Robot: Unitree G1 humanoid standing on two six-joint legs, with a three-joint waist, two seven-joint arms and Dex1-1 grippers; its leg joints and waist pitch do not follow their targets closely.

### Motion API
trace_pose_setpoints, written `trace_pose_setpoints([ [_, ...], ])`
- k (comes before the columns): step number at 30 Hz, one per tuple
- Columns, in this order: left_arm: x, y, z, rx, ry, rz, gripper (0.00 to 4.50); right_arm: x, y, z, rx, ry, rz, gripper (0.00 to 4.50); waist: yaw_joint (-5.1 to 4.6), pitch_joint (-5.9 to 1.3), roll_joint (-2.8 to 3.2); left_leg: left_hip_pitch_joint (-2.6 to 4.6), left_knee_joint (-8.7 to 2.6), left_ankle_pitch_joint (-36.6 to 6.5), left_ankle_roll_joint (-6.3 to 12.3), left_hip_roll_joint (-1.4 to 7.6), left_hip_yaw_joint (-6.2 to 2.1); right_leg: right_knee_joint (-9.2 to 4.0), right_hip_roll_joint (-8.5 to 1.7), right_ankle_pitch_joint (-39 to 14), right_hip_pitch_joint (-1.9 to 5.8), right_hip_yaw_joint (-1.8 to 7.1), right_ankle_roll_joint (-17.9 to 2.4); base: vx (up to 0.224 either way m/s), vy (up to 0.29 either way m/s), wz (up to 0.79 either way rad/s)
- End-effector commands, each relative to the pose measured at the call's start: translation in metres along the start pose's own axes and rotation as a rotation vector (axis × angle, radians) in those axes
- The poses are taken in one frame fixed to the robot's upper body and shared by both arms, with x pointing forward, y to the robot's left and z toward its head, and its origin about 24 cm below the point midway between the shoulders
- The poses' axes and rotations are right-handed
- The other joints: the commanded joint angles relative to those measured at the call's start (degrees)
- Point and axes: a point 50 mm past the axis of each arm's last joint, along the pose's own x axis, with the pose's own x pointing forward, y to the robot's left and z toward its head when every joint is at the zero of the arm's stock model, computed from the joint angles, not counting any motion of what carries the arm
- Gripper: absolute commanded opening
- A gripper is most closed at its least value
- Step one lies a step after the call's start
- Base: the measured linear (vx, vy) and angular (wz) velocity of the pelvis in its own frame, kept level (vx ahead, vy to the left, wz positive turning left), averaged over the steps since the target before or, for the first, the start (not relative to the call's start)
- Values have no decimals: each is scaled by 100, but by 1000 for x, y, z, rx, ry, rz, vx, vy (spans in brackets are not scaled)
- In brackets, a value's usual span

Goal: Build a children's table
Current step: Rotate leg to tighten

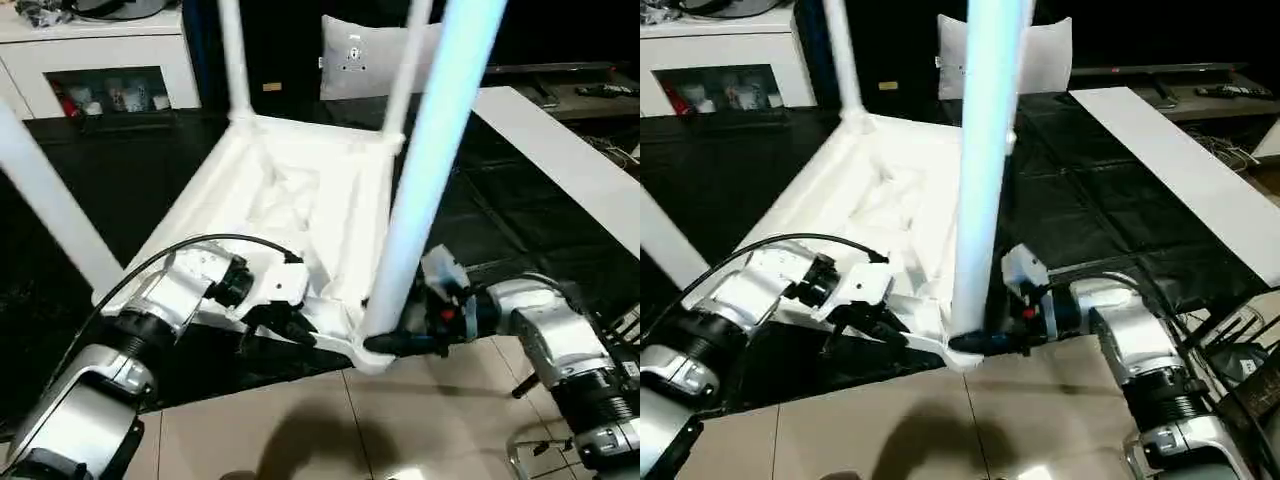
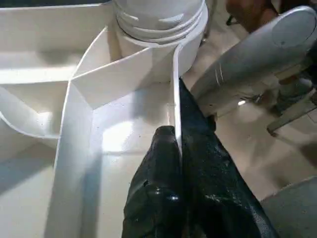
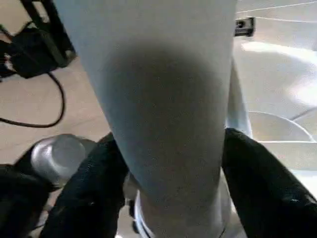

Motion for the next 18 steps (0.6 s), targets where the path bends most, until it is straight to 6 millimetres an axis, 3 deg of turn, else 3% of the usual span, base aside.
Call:
trace_pose_setpoints([
  [1,4,1,5,44,34,-60,0,-1,0,6,-7,10,47,268,-30,-471,-30,-28,-422,-400,441,252,18,-374,-406,-1636,403,388,-978,0,0,0],
  [8,2,2,1,34,41,-53,0,0,2,5,17,15,88,215,-16,-478,-30,-20,-417,-348,428,255,28,-360,-405,-1485,400,392,-1041,0,0,0],
  [15,-3,4,-5,-99,-14,81,0,6,4,7,73,-82,21,207,8,-465,-3,-12,-438,-377,337,285,18,-343,-415,-1504,405,402,-1046,0,0,0],
  [18,-6,5,-6,-149,-28,151,0,9,2,7,80,-104,-51,207,-7,-444,-2,-8,-442,-528,287,242,28,-408,-409,-1849,394,381,-929,0,0,0],
])
